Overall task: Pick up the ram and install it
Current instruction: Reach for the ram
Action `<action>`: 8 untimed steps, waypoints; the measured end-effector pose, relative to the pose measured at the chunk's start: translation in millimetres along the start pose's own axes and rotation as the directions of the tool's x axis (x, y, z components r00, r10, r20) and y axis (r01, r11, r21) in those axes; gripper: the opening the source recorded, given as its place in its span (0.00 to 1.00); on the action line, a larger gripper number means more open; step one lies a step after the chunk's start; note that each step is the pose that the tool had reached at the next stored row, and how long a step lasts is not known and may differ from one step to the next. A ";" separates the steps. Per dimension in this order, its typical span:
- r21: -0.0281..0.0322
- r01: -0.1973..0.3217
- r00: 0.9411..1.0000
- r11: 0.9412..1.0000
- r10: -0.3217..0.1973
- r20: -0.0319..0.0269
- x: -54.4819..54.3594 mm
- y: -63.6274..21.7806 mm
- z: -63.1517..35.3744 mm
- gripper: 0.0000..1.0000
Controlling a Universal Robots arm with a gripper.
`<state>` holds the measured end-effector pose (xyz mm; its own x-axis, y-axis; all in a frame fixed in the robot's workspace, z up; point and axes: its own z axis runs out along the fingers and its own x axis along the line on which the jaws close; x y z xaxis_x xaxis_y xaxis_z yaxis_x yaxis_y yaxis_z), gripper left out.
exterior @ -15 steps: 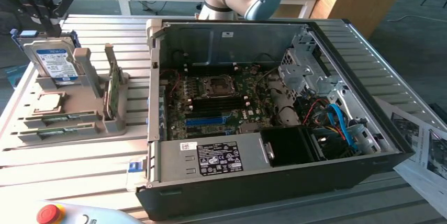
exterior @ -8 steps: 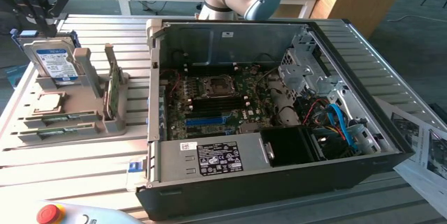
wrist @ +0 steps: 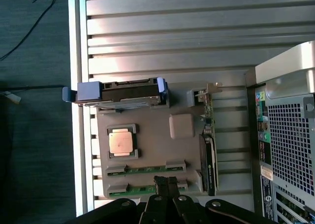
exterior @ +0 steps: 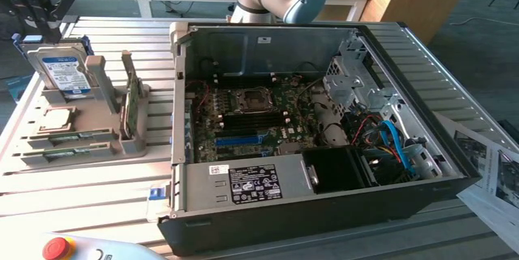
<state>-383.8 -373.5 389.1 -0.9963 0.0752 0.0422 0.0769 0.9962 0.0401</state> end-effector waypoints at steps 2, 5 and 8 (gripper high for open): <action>0.000 0.000 1.000 1.000 0.000 0.000 0.1 0.0 0.0 0.11; 0.000 0.000 1.000 1.000 0.000 0.000 0.1 0.0 0.0 0.11; 0.000 0.000 1.000 1.000 0.000 0.000 0.1 0.0 0.0 0.11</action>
<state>-383.9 -373.5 389.1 -0.9963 0.0753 0.0422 0.0770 0.9962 0.0401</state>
